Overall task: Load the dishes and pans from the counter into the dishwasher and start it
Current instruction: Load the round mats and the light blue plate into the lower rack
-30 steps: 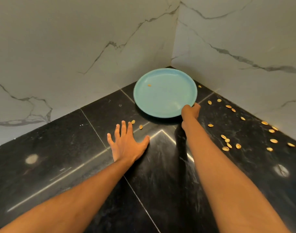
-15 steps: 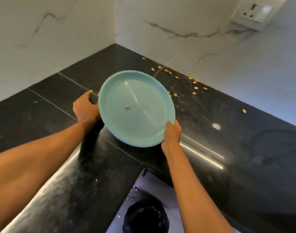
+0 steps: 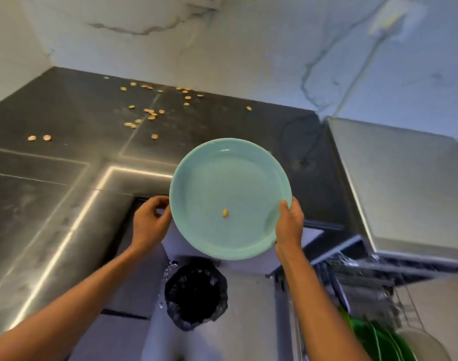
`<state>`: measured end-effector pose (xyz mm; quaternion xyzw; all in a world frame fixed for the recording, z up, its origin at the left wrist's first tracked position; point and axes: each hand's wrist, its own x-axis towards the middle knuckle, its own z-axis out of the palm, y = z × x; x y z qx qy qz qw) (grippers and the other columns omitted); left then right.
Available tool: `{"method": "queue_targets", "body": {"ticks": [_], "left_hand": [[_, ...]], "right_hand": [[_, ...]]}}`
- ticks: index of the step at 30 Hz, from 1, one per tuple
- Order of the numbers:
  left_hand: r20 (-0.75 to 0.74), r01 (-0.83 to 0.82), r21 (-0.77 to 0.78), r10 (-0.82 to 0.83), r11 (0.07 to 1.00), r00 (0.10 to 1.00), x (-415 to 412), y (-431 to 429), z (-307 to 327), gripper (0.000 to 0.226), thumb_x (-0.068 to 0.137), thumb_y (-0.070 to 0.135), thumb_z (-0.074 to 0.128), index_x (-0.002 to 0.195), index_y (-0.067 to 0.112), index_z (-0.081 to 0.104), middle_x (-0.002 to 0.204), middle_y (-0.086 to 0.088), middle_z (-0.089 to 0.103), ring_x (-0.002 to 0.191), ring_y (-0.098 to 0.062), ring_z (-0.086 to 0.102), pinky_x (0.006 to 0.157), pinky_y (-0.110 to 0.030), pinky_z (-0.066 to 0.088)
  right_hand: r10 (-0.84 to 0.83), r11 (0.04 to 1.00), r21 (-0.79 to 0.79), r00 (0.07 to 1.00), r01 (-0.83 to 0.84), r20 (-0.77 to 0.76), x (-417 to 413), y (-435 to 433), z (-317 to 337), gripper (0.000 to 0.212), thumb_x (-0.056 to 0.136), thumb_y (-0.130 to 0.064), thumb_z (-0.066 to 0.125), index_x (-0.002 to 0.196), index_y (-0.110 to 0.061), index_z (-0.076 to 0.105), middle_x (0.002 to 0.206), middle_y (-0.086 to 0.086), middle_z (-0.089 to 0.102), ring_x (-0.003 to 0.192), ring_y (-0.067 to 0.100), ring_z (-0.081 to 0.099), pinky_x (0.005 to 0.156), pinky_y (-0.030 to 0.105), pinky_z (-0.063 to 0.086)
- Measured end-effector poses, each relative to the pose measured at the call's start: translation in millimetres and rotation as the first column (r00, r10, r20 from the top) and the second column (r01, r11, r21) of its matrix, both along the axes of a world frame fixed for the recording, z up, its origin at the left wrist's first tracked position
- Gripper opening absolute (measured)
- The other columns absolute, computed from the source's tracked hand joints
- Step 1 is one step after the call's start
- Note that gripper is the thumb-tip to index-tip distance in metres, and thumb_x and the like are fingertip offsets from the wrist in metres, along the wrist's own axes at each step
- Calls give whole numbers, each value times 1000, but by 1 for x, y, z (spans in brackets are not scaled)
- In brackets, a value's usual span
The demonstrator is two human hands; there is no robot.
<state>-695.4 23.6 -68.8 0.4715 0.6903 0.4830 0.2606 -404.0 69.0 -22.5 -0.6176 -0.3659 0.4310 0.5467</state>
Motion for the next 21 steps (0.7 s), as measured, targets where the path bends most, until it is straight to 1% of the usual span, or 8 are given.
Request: {"method": "queue_targets", "body": {"ticks": [1,4,5,10,13,15,18,21], "left_hand": [[-45,40,-2,-40,999,998,15,-5,-2,7,86,29,70,93,29,70,88,8,71,76,-2,62,66,-24,50],[-122,207,-47,-211,977,970,109,-26,-13,22,91,18,69,92,40,65,90,15,70,81,4,64,65,-11,47],[-126,211,-82,-220,974,967,109,-30,-14,22,91,17,69,91,39,65,89,15,70,81,6,64,65,-10,47],[-82,301,-242,-328,923,941,263,-71,-61,6,90,20,70,95,23,72,84,7,73,75,-4,67,68,-24,52],[-73,372,-354,-422,858,904,347,-96,-98,7,90,15,69,94,20,73,84,4,74,79,-11,69,74,-33,54],[-36,401,-420,-456,814,889,385,-110,-117,7,86,14,71,90,19,73,84,2,74,80,-15,69,78,-36,55],[-37,435,-517,-526,737,849,439,-122,-149,16,85,7,71,83,22,69,83,0,73,79,-21,70,75,-30,50],[21,440,-619,-547,651,837,476,-126,-182,22,87,10,70,85,32,67,87,-2,73,83,-25,71,76,-32,52]], "right_hand": [[-10,1000,0,1000,10,16,20,-7,-5,26,102,-8,46,121,-14,62,102,4,67,87,17,62,73,31,51],[-83,997,5,994,83,66,132,-57,-15,23,103,-9,50,121,-11,63,106,7,67,89,17,60,72,22,51],[-64,998,5,995,64,79,138,-63,-18,22,103,-11,51,121,-11,64,105,6,68,88,15,60,70,21,51],[-43,997,-58,983,54,178,296,-149,-50,17,103,-16,52,113,-23,65,99,-6,70,80,-1,64,71,21,53],[-50,984,-153,970,89,239,377,-190,-84,22,103,-30,53,121,-24,65,110,-3,71,97,12,66,81,32,56],[-84,969,-197,949,148,303,414,-208,-102,33,99,-41,52,120,-20,65,107,-3,71,96,18,65,79,36,53],[-185,927,-246,916,282,355,464,-227,-133,27,98,-41,50,109,-20,63,96,-2,67,88,22,62,77,38,50],[-280,846,-326,872,422,400,506,-235,-171,39,96,-44,48,115,-15,66,104,11,70,95,34,65,84,49,54]]}}
